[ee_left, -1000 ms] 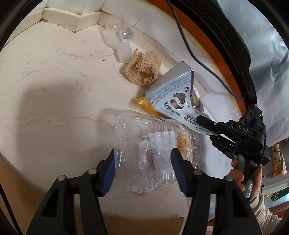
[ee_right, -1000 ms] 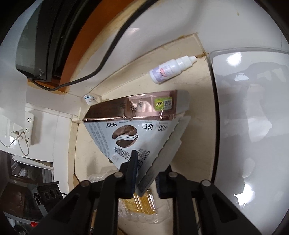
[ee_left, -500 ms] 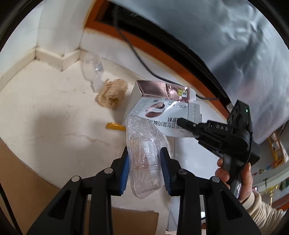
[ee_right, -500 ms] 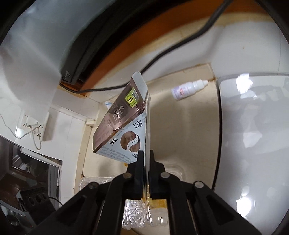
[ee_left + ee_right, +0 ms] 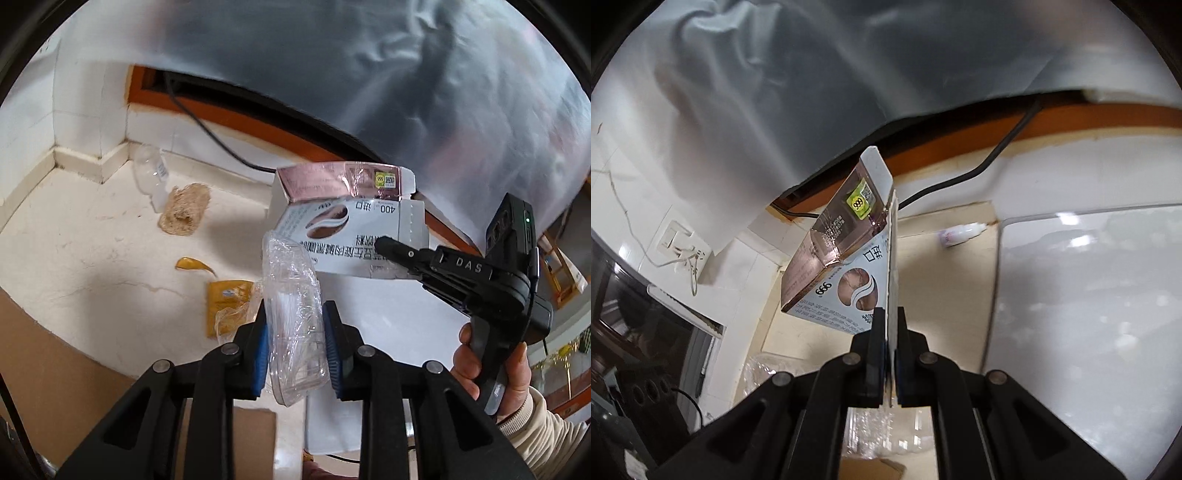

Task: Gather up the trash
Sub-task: 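Lift the plastic container and coffee wrapper off the counter, then carry the held container and wrapper down to the trash bin, then open both tools over the trash bin to drop container and wrapper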

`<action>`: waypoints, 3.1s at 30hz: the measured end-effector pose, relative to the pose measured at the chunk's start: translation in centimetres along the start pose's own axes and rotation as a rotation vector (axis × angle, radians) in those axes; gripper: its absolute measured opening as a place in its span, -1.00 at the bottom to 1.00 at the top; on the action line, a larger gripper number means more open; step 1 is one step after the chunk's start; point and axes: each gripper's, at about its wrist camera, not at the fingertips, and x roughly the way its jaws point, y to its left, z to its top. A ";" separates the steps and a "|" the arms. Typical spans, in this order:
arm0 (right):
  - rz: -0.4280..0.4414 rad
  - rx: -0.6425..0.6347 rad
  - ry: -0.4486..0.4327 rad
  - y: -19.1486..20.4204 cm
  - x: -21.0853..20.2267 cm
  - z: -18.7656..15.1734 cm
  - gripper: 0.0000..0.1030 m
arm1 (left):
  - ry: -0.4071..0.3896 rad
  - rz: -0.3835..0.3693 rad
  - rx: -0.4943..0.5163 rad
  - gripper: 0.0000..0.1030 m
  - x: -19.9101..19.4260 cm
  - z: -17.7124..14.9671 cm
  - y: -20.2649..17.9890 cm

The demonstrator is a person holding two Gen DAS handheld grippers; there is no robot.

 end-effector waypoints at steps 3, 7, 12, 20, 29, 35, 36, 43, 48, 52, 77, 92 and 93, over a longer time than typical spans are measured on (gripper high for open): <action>-0.023 -0.019 -0.010 0.0 -2.1 -0.9 -0.94 | -0.013 0.009 0.012 -0.54 -1.3 -0.8 -1.8; -0.043 -0.047 -0.008 -0.9 -5.5 -2.4 -0.94 | -0.032 0.052 0.022 -0.54 -3.1 -2.3 -4.5; -0.046 -0.094 -0.028 -2.1 -10.5 -4.5 -0.94 | -0.055 0.118 0.023 -0.54 -6.0 -6.0 -8.8; 0.032 -0.194 0.040 -4.9 -17.4 -7.6 -0.94 | -0.112 0.227 -0.060 -0.54 -9.3 -12.9 -14.9; 0.073 -0.310 0.163 -7.9 -20.7 -11.9 -0.94 | -0.154 0.377 -0.174 -0.54 -10.0 -22.3 -20.8; 0.051 -0.414 0.249 -9.5 -20.9 -16.1 -0.94 | -0.136 0.498 -0.212 -0.54 -8.9 -27.2 -22.3; 0.047 -0.429 0.259 -9.7 -20.8 -16.7 -0.94 | -0.129 0.519 -0.213 -0.53 -8.6 -28.1 -22.4; -0.047 -0.514 0.366 -11.7 -17.6 -22.7 -0.93 | -0.039 0.576 -0.244 -0.53 -4.3 -33.4 -19.6; -0.149 -0.547 0.457 -14.0 -12.7 -27.8 -0.93 | 0.013 0.558 -0.299 -0.53 0.4 -36.8 -16.2; -0.212 -0.601 0.511 -15.9 -7.4 -32.3 -0.93 | 0.041 0.573 -0.296 -0.53 5.6 -40.3 -13.0; -0.264 -0.575 0.780 -28.1 21.2 -47.3 -0.25 | 0.198 0.525 -0.306 0.05 29.3 -52.7 5.8; -0.283 -0.621 0.754 -28.9 19.6 -46.2 -0.25 | 0.220 0.521 -0.360 0.05 28.3 -52.1 5.1; -0.284 -0.619 0.755 -28.9 19.3 -46.1 -0.25 | 0.220 0.519 -0.367 0.05 28.1 -52.1 4.8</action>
